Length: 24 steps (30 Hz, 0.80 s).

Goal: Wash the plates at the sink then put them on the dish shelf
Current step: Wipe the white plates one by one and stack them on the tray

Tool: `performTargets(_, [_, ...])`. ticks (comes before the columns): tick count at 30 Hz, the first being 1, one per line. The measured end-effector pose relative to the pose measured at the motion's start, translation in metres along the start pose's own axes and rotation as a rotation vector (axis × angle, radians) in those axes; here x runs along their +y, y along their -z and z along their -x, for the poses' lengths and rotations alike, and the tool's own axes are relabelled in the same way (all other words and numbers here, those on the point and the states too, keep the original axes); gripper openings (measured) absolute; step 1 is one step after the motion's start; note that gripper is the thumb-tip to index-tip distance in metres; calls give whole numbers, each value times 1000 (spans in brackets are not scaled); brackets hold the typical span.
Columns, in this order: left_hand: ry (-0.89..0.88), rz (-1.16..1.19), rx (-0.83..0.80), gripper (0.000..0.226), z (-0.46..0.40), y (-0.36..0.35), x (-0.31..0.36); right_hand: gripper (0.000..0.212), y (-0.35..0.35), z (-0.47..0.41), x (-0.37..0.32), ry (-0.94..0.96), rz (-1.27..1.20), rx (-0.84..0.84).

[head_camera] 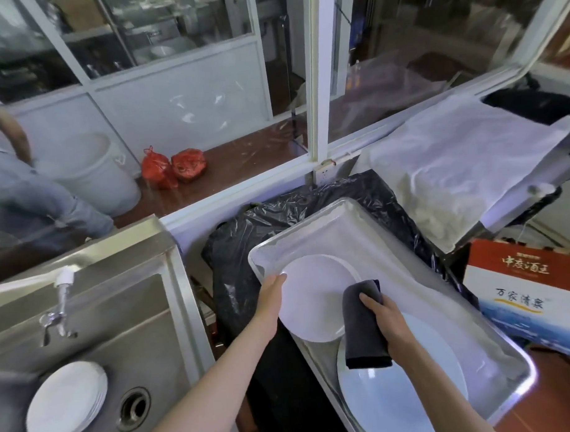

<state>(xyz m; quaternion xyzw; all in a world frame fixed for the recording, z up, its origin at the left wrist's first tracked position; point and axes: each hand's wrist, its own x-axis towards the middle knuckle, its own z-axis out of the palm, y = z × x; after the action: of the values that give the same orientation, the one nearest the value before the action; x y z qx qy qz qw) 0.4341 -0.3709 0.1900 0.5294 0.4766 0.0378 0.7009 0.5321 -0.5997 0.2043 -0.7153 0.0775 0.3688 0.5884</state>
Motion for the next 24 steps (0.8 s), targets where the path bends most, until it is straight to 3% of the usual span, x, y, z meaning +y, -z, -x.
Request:
performTargets(8, [-62, -61, 73, 51, -27, -31, -2, 13, -4, -40, -10, 48, 139, 47])
performTargets(15, [-23, -96, 111, 51, -42, -38, -8, 17, -11, -51, -4, 71, 277, 126])
performTargets(24, [12, -200, -20, 59, -40, -27, -2, 16, -15, -43, -2, 47, 225, 195])
